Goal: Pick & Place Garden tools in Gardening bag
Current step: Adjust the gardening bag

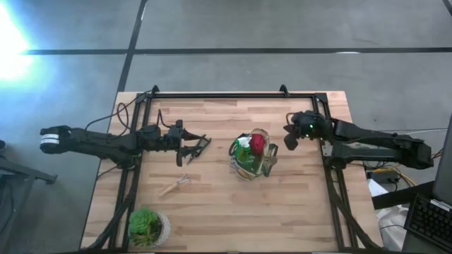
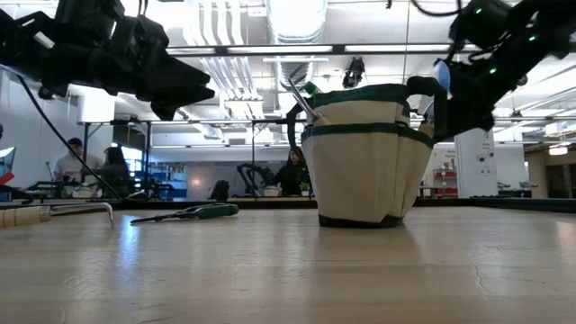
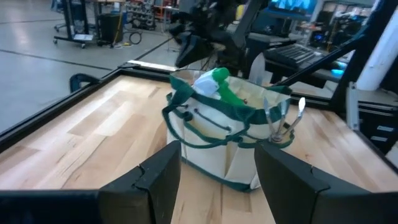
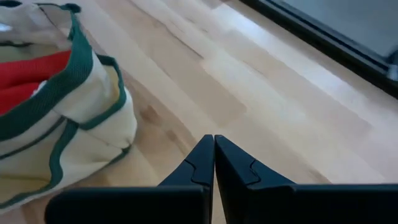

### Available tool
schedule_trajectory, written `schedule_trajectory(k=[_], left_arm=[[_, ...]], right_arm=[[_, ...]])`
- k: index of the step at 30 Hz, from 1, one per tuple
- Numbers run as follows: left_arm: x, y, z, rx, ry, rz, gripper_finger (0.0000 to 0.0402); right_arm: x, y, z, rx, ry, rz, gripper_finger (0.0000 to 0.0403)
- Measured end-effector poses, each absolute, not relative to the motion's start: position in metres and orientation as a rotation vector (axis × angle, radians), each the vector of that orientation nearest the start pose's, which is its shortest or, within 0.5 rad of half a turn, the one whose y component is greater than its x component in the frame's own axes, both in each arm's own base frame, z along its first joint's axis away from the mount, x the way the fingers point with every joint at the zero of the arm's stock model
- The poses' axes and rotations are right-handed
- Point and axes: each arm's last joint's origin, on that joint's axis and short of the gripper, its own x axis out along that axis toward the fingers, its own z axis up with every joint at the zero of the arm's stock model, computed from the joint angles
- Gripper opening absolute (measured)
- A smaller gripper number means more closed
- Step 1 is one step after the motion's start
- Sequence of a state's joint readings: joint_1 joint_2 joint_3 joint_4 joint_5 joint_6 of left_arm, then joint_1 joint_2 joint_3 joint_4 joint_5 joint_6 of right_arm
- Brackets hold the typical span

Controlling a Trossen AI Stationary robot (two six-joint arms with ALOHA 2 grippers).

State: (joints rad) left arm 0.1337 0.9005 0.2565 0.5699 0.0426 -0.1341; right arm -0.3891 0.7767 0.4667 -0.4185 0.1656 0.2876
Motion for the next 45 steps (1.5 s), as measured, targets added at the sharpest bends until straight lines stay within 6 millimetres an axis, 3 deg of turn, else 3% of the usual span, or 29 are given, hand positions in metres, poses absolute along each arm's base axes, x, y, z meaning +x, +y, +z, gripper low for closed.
schedule_trajectory(k=[8,17,21,28,39,45], left_arm=[[0.183,0.021,0.208,-0.145,0.036,0.022,0.0207],[0.183,0.019,0.208,-0.167,0.035,-0.012,0.0202],[0.184,0.013,0.208,-0.145,0.037,-0.047,0.0157],[0.184,-0.007,0.208,-0.126,0.045,-0.156,0.0015],[0.201,-0.031,0.186,-0.078,0.120,-0.245,0.0003],[0.236,-0.039,0.181,-0.053,0.181,-0.301,0.0002]], right_arm=[[0.162,-0.090,0.192,0.365,0.665,-0.509,0.0008],[0.178,-0.101,0.178,0.313,0.681,-0.457,0.0008],[0.181,-0.106,0.175,0.299,0.675,-0.459,0.0008],[0.180,-0.118,0.177,0.282,0.653,-0.500,0.0008],[0.183,-0.132,0.198,0.267,0.546,-0.373,0.0008],[0.185,-0.133,0.202,0.282,0.520,-0.289,0.0008]])
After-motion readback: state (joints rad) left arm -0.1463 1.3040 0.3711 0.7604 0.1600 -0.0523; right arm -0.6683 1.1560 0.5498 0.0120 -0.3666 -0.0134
